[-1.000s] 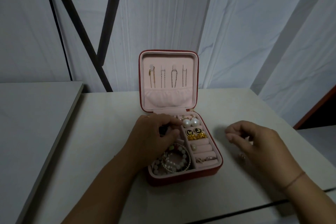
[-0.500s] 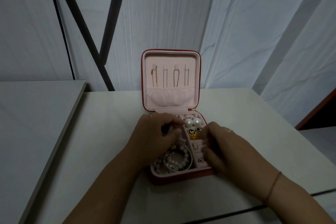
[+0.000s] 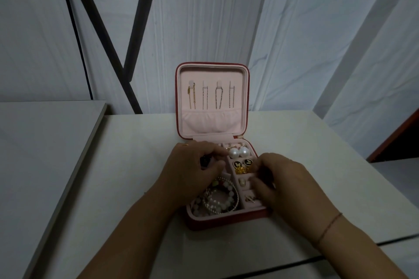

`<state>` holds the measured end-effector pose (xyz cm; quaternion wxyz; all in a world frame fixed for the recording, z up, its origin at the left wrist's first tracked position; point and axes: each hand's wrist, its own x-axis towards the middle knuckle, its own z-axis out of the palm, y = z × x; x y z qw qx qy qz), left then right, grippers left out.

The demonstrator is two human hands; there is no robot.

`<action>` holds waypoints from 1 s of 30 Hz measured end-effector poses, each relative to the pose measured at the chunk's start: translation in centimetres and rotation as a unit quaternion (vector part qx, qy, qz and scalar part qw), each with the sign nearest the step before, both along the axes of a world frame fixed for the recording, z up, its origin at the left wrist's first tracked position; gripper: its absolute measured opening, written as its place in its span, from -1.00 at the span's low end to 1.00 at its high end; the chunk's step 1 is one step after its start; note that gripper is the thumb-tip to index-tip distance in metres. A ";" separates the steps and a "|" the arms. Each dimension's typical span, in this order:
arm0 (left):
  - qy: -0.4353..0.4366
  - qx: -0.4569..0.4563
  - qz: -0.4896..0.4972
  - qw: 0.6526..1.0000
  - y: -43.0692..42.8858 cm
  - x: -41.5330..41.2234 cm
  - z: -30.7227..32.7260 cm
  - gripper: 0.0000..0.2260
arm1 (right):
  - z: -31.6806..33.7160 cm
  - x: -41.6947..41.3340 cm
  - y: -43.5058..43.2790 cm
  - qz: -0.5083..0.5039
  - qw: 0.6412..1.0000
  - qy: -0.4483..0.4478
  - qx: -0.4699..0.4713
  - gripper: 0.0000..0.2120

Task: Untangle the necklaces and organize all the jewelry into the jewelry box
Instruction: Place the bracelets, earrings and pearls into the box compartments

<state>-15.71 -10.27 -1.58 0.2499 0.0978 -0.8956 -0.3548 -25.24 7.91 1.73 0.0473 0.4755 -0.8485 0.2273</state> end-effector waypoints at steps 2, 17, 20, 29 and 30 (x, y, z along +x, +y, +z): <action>-0.002 0.003 -0.001 1.000 0.0 0.0 0.0 -0.79 | 0.3 0.2 0.0 -0.022 1.000 -0.021 -0.005 -0.93; -0.002 0.004 -0.001 1.000 0.1 0.0 0.2 -0.72 | 0.4 -3.3 4.4 -0.140 0.960 -0.093 -0.224 -0.86; -0.003 0.003 0.000 1.000 0.1 0.0 0.2 -0.73 | -0.3 -5.2 7.4 -0.198 0.956 -0.100 -0.193 -0.76; -0.003 0.008 -0.003 1.000 0.1 0.1 0.2 -0.79 | -2.2 -2.9 7.5 -0.097 0.984 -0.053 -0.138 -0.69; -0.003 0.007 -0.002 1.000 0.1 0.1 0.2 -0.80 | -2.4 -2.8 7.4 -0.094 0.986 -0.049 -0.132 -0.69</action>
